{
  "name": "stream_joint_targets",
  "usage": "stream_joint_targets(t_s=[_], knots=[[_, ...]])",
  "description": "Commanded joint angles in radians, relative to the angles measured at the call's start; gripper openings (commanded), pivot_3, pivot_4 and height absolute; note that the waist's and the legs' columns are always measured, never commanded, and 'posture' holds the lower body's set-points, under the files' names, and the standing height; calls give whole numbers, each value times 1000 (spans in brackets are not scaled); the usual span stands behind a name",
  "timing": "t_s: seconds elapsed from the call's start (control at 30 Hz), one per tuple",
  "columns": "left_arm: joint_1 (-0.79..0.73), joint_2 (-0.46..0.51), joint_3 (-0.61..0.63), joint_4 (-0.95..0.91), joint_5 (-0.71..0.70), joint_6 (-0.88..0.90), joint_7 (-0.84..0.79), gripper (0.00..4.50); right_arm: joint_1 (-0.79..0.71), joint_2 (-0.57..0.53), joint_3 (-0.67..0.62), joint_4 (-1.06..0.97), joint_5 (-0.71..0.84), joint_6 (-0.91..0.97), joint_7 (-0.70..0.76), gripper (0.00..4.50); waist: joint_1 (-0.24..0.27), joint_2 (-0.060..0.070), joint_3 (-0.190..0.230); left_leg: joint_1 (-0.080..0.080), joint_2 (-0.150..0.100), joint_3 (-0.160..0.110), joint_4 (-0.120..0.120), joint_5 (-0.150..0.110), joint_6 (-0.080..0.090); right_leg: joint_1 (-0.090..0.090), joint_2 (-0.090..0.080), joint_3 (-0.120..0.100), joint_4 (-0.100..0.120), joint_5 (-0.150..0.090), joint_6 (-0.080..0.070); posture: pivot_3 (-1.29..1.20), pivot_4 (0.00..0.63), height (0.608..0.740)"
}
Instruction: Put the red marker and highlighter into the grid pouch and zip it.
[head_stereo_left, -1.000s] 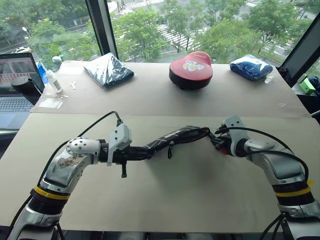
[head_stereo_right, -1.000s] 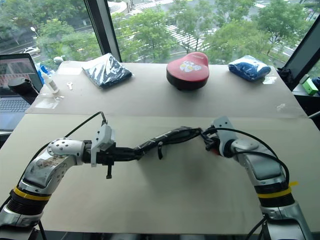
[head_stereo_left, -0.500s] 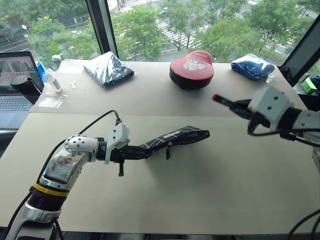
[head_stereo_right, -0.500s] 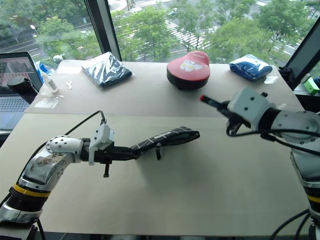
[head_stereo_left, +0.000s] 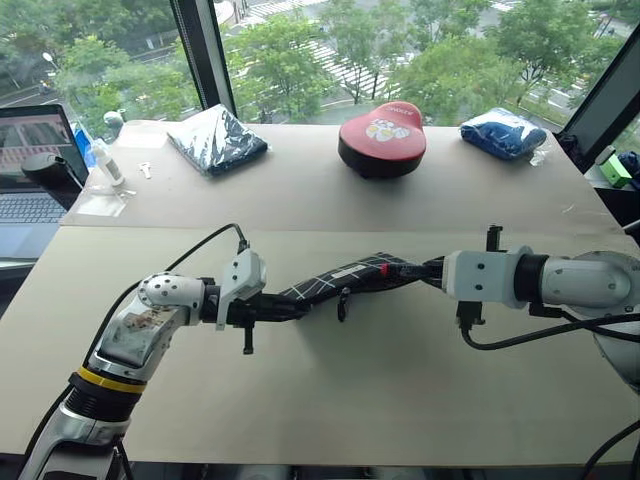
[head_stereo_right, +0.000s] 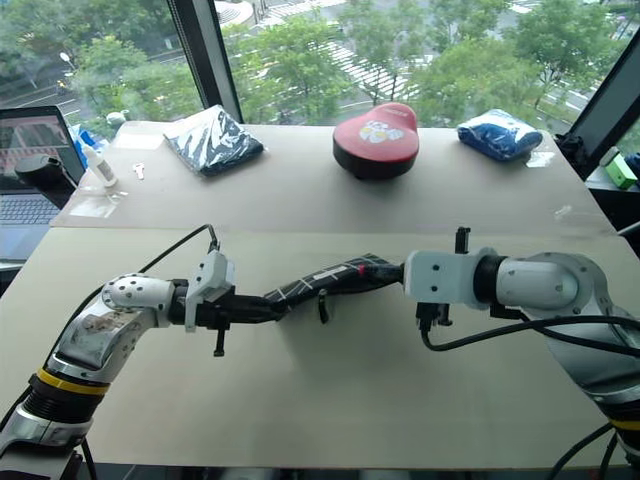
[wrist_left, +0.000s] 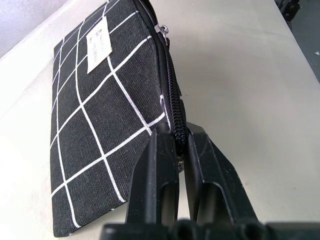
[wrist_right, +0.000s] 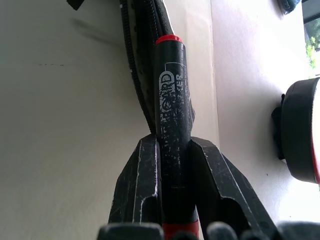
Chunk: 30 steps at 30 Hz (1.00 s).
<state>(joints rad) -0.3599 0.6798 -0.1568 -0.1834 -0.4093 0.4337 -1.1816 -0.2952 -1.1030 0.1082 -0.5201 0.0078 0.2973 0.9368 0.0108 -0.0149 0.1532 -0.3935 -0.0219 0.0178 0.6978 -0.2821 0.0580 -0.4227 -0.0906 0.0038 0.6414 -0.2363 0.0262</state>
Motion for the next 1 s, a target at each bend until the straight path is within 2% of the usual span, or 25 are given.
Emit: stream_joint_targets(t_s=[0.03, 0.47, 0.9, 1.0], knots=[[-8, -6, 8, -25, -5, -7, 10, 0, 31, -8, -41, 5, -27, -39, 1, 478, 0, 0, 0, 0, 0, 0, 0, 0, 0, 0, 0, 0, 0, 0, 0, 0, 150, 740], [-4, -12, -1, -28, -1, -5, 11, 0, 12, 36, -15, 63, -101, -80, -15, 478, 0, 0, 0, 0, 0, 0, 0, 0, 0, 0, 1, 0, 0, 0, 0, 0, 150, 740], [-19, -18, -22, -9, 17, -22, -9, 0, -156, 264, 245, 137, -321, -201, -34, 478, -4, 0, 0, 1, -1, 0, 1, 0, -1, 0, 1, 0, 1, 0, 0, 0, 150, 740], [-19, -17, -21, -10, 18, -24, -13, 0, -180, 306, 306, 227, -404, -342, -90, 478, -2, 0, 0, 1, -1, 0, 2, 0, 0, 0, 1, 0, 1, 0, 0, 0, 150, 740]])
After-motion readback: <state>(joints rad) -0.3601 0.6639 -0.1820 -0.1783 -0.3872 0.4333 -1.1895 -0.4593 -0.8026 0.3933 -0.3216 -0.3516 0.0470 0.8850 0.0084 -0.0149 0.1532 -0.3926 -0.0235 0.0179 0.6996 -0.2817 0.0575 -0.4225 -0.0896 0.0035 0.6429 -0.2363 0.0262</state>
